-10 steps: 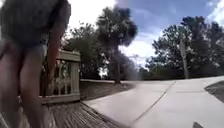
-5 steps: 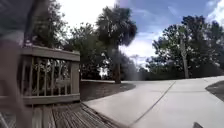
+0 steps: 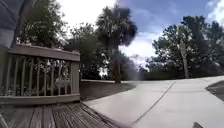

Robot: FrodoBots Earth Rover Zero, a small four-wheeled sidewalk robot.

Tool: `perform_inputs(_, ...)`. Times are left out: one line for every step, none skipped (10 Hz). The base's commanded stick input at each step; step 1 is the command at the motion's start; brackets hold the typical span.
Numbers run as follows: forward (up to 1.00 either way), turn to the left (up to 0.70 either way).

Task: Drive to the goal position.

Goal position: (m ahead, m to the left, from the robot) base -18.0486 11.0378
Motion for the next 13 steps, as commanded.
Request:
perform_inputs(0.00,0.45)
perform_inputs(0.00,0.45)
perform_inputs(0.00,0.45)
perform_inputs(0.00,0.45)
perform_inputs(0.00,0.45)
perform_inputs(0.00,0.45)
perform_inputs(0.00,0.45)
perform_inputs(0.00,0.45)
perform_inputs(0.00,0.45)
perform_inputs(0.00,0.45)
perform_inputs(0.00,0.45)
perform_inputs(0.00,0.45)
perform_inputs(0.00,0.45)
